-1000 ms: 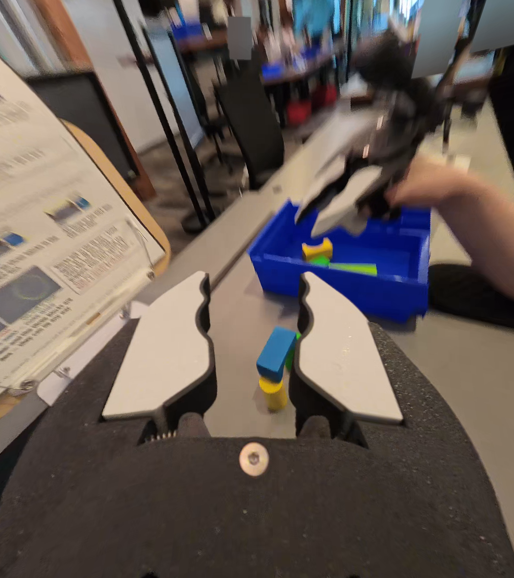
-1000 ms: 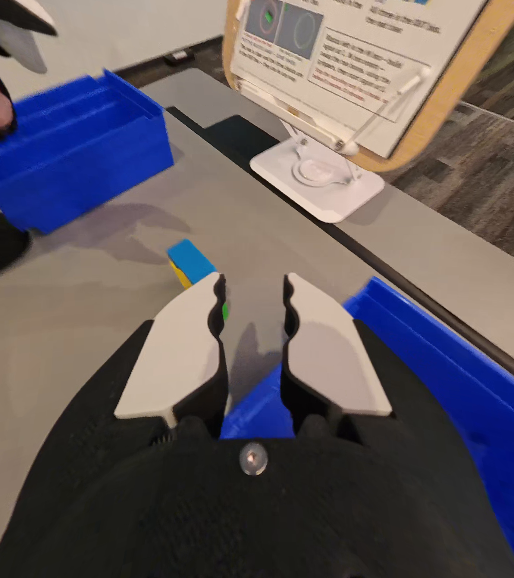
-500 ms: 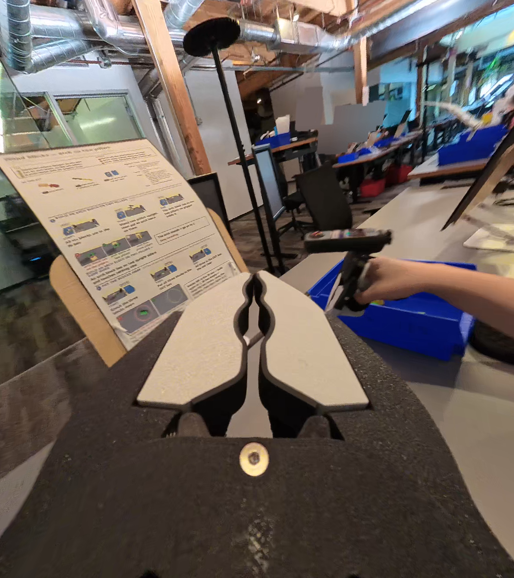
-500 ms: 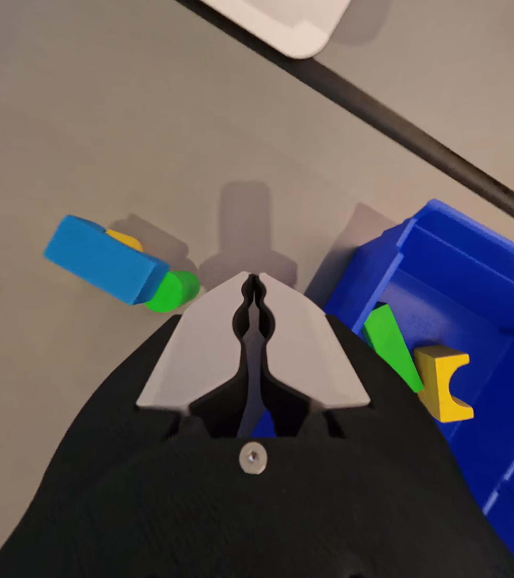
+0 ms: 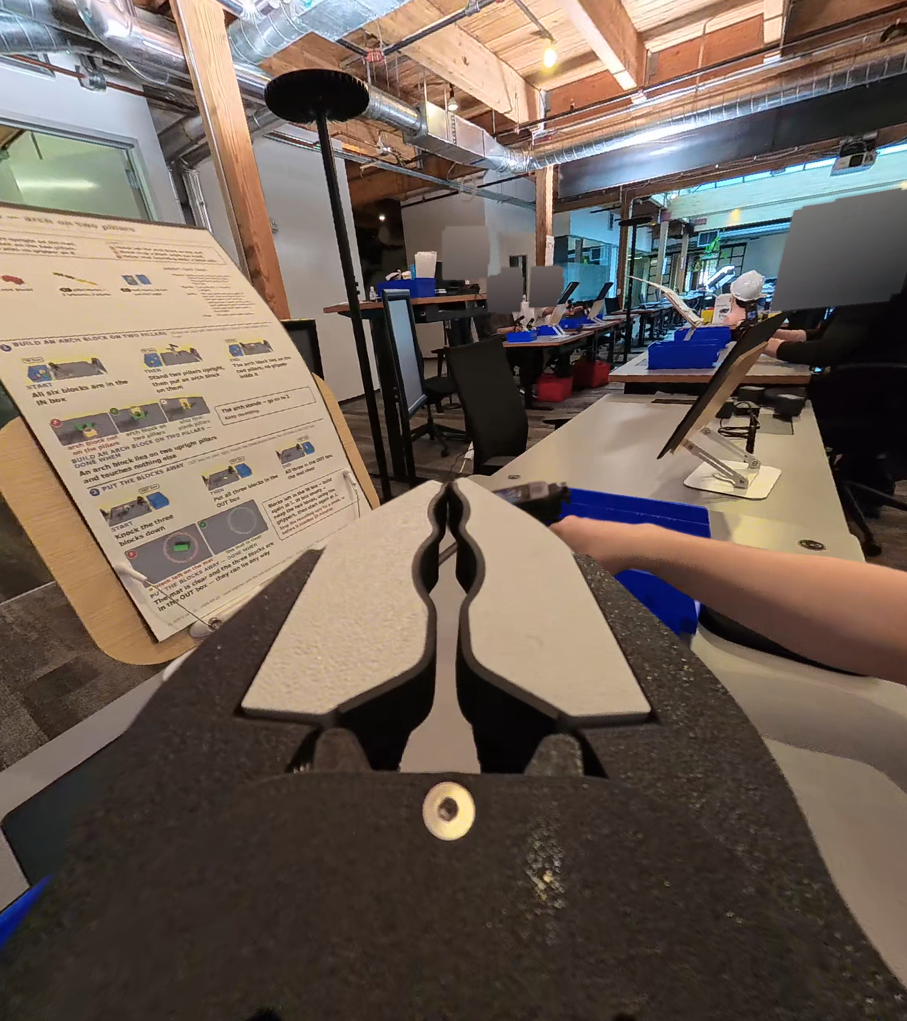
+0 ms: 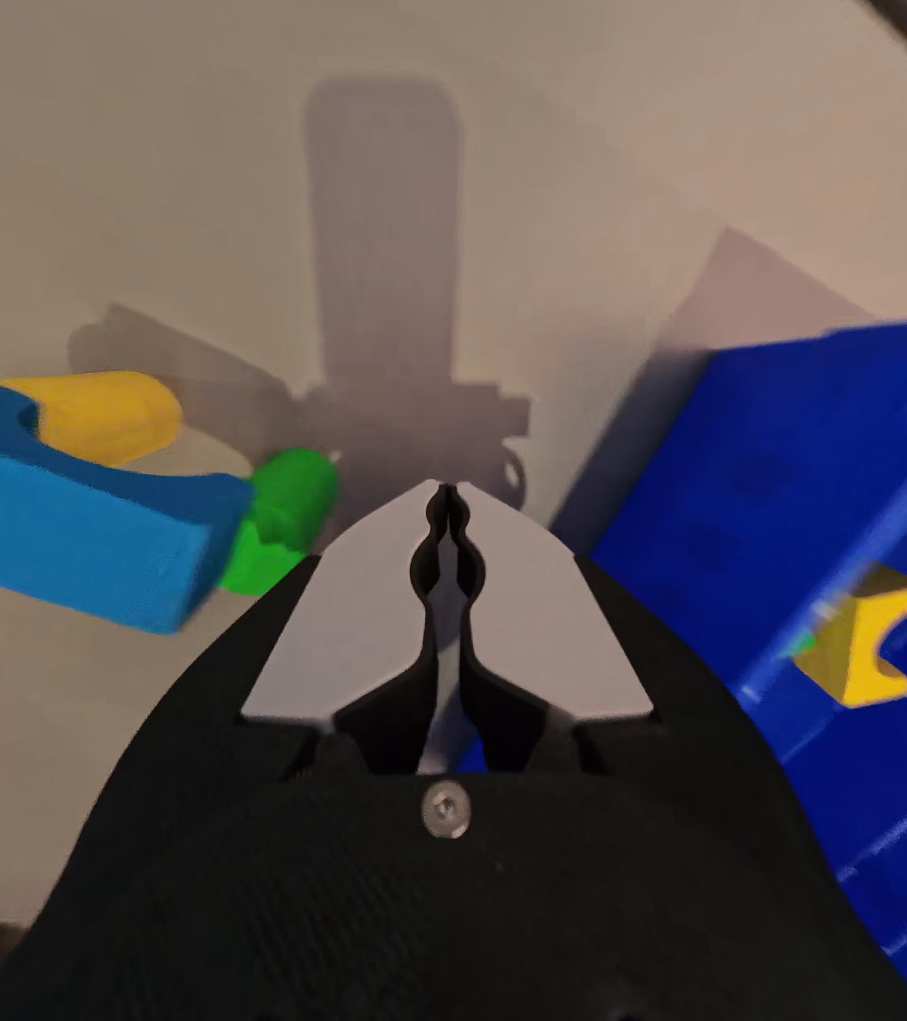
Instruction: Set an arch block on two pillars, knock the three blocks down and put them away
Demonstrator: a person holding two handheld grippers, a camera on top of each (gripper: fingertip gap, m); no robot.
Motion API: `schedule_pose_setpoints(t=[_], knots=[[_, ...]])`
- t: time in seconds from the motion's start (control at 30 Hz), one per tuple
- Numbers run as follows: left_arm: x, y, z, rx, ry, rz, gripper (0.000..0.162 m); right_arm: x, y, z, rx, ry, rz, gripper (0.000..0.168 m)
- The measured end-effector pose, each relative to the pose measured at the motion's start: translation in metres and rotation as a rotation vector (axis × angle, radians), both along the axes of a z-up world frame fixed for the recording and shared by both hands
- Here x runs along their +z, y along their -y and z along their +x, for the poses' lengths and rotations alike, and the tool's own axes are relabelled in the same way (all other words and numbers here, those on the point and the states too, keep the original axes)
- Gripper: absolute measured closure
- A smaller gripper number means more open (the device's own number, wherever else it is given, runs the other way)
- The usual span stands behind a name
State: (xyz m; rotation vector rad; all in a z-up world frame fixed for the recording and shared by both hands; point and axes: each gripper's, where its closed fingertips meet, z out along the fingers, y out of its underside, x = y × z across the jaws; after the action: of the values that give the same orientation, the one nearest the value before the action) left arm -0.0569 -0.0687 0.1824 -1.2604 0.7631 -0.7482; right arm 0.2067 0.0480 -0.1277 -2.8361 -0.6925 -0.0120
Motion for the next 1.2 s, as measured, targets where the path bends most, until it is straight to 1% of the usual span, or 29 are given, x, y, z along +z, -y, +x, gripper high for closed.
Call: schedule_pose_setpoints(t=[0.1, 0.17, 0.27, 0.33, 0.43, 0.5, 0.53, 0.57, 0.63, 0.67, 0.73, 0.8, 0.87, 0.9, 0.93, 0.97, 1.0, 1.1, 1.13, 1.2], knots=[[0.003, 0.001, -0.004, -0.013, 0.016, -0.006, 0.162, -0.002, 0.014, -0.069, 0.173, -0.099, -0.031, 0.167], [0.005, 0.0, -0.008, -0.002, 0.025, -0.001, 0.162, 0.004, 0.016, -0.097, 0.248, -0.049, 0.003, 0.167], [0.003, 0.001, -0.013, 0.001, 0.027, -0.018, 0.162, 0.021, 0.011, -0.12, 0.312, 0.024, 0.1, 0.167], [-0.001, 0.003, -0.015, -0.007, 0.014, -0.042, 0.162, 0.035, 0.01, -0.13, 0.341, 0.017, 0.166, 0.167], [-0.012, 0.002, -0.018, -0.002, -0.036, -0.097, 0.161, 0.055, 0.014, -0.132, 0.371, 0.004, 0.275, 0.167], [-0.019, 0.001, -0.019, -0.002, -0.076, -0.13, 0.153, 0.065, 0.027, -0.128, 0.378, -0.041, 0.337, 0.167], [-0.021, 0.0, -0.019, 0.005, -0.085, -0.133, 0.15, 0.068, 0.035, -0.123, 0.356, -0.083, 0.378, 0.159], [-0.021, 0.0, -0.019, 0.013, -0.089, -0.131, 0.148, 0.068, 0.045, -0.118, 0.333, -0.131, 0.41, 0.146], [-0.022, 0.001, -0.018, 0.015, -0.1, -0.13, 0.146, 0.054, 0.071, -0.1, 0.267, -0.196, 0.426, 0.105], [-0.024, 0.003, -0.017, 0.006, -0.109, -0.136, 0.145, 0.043, 0.085, -0.092, 0.239, -0.223, 0.418, 0.092], [-0.027, 0.007, -0.012, -0.023, -0.132, -0.154, 0.144, 0.019, 0.107, -0.081, 0.2, -0.269, 0.408, 0.083], [-0.033, 0.009, -0.007, -0.041, -0.156, -0.174, 0.142, 0.0, 0.116, -0.073, 0.179, -0.267, 0.421, 0.082], [-0.042, 0.006, 0.0, -0.044, -0.195, -0.201, 0.136, -0.018, 0.12, -0.066, 0.164, -0.235, 0.376, 0.083], [-0.05, 0.004, 0.004, -0.04, -0.224, -0.222, 0.13, -0.024, 0.12, -0.063, 0.165, -0.206, 0.358, 0.092], [-0.059, 0.001, 0.007, -0.032, -0.265, -0.249, 0.122, -0.026, 0.12, -0.061, 0.176, -0.191, 0.359, 0.096], [-0.07, -0.003, 0.01, -0.02, -0.311, -0.276, 0.116, -0.025, 0.12, -0.062, 0.186, -0.196, 0.362, 0.096], [-0.08, -0.007, 0.013, -0.008, -0.354, -0.297, 0.114, -0.023, 0.121, -0.063, 0.19, -0.205, 0.361, 0.096], [-0.106, -0.015, 0.027, 0.004, -0.451, -0.338, 0.116, -0.002, 0.123, -0.064, 0.235, -0.221, 0.407, 0.096], [-0.116, -0.015, 0.035, -0.019, -0.486, -0.349, 0.116, 0.011, 0.123, -0.06, 0.252, -0.212, 0.433, 0.096], [-0.141, -0.012, 0.055, -0.082, -0.607, -0.313, 0.118, 0.048, 0.122, -0.046, 0.271, -0.218, 0.512, 0.096]])
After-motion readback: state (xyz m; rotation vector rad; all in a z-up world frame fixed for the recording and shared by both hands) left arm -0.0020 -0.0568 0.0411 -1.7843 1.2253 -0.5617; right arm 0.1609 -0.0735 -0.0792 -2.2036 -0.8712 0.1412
